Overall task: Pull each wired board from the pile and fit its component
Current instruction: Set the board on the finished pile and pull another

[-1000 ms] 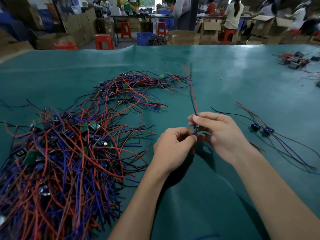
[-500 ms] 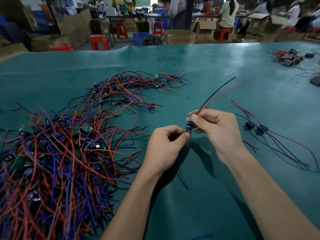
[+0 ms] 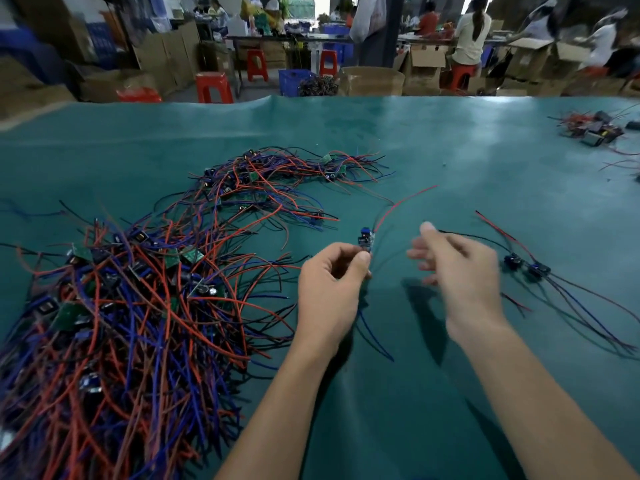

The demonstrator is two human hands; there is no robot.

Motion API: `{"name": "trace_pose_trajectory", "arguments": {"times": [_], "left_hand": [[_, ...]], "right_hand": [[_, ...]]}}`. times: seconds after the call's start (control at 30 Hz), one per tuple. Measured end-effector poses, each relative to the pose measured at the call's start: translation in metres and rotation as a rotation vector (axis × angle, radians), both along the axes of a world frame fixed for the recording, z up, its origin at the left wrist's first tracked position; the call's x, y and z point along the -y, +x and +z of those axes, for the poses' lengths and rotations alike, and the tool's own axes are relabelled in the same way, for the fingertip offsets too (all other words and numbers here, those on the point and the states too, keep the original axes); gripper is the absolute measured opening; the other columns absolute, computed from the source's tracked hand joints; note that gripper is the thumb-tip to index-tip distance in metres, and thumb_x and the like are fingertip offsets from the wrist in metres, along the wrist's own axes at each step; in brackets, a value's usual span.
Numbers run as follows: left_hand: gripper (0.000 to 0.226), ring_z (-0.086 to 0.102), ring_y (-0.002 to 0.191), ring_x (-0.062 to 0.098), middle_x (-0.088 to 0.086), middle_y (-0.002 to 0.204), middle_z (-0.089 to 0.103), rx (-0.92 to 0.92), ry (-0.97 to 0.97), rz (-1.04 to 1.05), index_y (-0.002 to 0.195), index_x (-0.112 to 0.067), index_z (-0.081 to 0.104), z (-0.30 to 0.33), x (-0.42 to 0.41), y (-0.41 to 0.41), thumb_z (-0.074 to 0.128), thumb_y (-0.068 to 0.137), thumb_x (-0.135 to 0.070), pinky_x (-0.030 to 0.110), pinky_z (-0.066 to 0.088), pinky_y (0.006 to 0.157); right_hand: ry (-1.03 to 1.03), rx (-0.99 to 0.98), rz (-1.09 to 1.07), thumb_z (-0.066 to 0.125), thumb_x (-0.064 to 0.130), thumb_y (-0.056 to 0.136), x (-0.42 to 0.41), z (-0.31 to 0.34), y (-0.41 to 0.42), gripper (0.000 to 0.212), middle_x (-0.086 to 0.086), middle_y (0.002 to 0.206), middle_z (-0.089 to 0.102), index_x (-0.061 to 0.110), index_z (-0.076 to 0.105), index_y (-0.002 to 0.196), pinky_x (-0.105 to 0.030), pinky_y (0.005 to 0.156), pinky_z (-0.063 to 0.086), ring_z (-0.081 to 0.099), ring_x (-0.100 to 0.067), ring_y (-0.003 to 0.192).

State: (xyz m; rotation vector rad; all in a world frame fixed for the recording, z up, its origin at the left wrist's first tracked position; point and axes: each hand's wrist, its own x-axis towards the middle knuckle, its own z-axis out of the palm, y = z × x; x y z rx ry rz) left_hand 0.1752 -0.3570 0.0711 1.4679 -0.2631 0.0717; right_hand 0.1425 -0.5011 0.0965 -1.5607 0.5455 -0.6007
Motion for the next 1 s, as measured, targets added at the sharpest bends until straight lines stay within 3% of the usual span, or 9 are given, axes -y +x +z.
{"name": "trace_pose_trajectory", "arguments": {"times": [0.07,0.17,0.33,0.47,0.53,0.63,0.73,0.83,1.0], "left_hand": [[0.019,0.056,0.061,0.004,-0.009,0.065,0.067,0.039,0.077,-0.068,0.076,-0.018,0.071,0.001,0.000,-0.001,0.069,0.093,-0.008,0.019,0.045,0.064],[0.015,0.053,0.059,0.005,-0.008,0.065,0.068,0.033,0.184,-0.162,0.074,-0.018,0.072,0.000,-0.001,-0.002,0.073,0.089,-0.021,0.026,0.045,0.064],[0.017,0.059,0.061,0.004,-0.007,0.068,0.073,0.005,0.255,-0.260,0.078,-0.024,0.076,0.004,-0.003,-0.006,0.070,0.079,-0.040,0.033,0.052,0.075],[0.020,0.066,0.070,0.017,-0.003,0.072,0.074,0.026,0.310,-0.234,0.076,-0.021,0.076,0.003,-0.002,-0.006,0.069,0.075,-0.039,0.043,0.057,0.081],[0.021,0.059,0.065,0.014,0.000,0.069,0.073,0.040,0.258,-0.204,0.073,-0.016,0.075,0.002,0.000,-0.007,0.068,0.074,-0.036,0.041,0.056,0.075],[0.015,0.051,0.062,0.007,0.003,0.063,0.068,0.022,0.146,-0.179,0.065,-0.016,0.071,0.001,-0.002,-0.007,0.066,0.073,-0.029,0.035,0.048,0.064],[0.016,0.044,0.056,0.004,-0.011,0.055,0.056,-0.013,0.183,-0.157,0.059,-0.025,0.066,-0.001,0.001,-0.003,0.062,0.072,-0.032,0.027,0.037,0.063],[0.018,0.053,0.056,0.016,-0.008,0.059,0.063,-0.023,0.187,-0.108,0.066,-0.021,0.068,-0.001,0.001,-0.001,0.060,0.073,-0.036,0.032,0.044,0.064],[0.022,0.056,0.059,0.010,-0.005,0.062,0.069,0.005,0.188,-0.015,0.065,-0.019,0.068,-0.003,0.001,0.002,0.061,0.075,-0.038,0.037,0.052,0.069]], "right_hand": [[-0.147,0.038,0.200,0.072,0.035,0.090,-0.023,-0.003,-0.002,0.022,0.003,0.076,0.077,0.018,0.076,0.076,-0.020,0.060,0.051,0.066,-0.004,0.067],[-0.291,0.132,0.156,0.075,0.019,0.090,-0.022,0.001,0.000,0.015,0.002,0.074,0.076,0.019,0.075,0.075,-0.035,0.073,0.056,0.066,-0.009,0.070],[-0.276,0.400,-0.002,0.071,0.020,0.093,-0.013,0.062,0.001,0.018,0.012,0.067,0.072,0.026,0.073,0.075,-0.026,0.069,0.048,0.061,-0.003,0.064],[-0.384,0.560,0.290,0.066,0.028,0.095,-0.071,0.129,0.009,0.021,0.001,0.071,0.074,0.023,0.076,0.076,-0.032,0.063,0.048,0.067,-0.015,0.067],[-0.502,0.445,0.620,0.061,0.034,0.099,-0.110,0.152,0.024,0.033,-0.005,0.074,0.076,0.013,0.077,0.080,-0.030,0.059,0.048,0.068,-0.029,0.069],[-0.705,0.060,0.940,0.052,0.045,0.103,-0.147,0.154,0.065,0.048,-0.002,0.078,0.078,0.006,0.076,0.090,-0.027,0.052,0.055,0.074,-0.022,0.076],[-1.115,-0.134,0.744,0.058,0.028,0.098,-0.131,0.121,0.124,0.026,-0.007,0.102,0.077,0.012,0.078,0.104,-0.036,0.083,0.059,0.071,-0.026,0.099],[-1.284,-0.518,0.600,0.059,0.024,0.093,-0.086,0.069,0.151,0.036,-0.011,0.136,0.063,0.027,0.067,0.127,-0.041,0.108,0.046,0.056,-0.033,0.128],[-1.150,-0.430,0.466,0.079,0.040,0.084,-0.041,0.018,0.142,0.025,-0.006,0.103,0.074,0.023,0.075,0.101,-0.031,0.088,0.052,0.066,-0.030,0.104]]}}
